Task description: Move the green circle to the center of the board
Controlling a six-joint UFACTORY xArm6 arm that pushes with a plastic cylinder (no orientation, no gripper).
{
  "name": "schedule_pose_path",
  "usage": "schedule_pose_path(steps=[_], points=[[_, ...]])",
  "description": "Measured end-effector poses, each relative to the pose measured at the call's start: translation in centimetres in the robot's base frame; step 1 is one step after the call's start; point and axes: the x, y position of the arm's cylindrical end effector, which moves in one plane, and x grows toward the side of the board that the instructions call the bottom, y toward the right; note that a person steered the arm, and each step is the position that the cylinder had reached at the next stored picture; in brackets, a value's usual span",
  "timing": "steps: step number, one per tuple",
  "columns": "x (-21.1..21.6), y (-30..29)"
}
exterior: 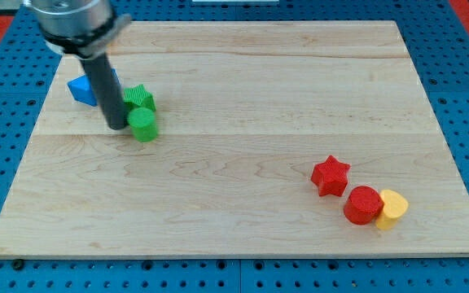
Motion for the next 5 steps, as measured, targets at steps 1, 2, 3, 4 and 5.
schedule_pose_path(steps=[1, 2, 3, 4, 5], points=[[1.1, 0.5], [2.1, -1.5], [1.9, 2.0], [-0.4, 8.1], [-3.2, 12.1]])
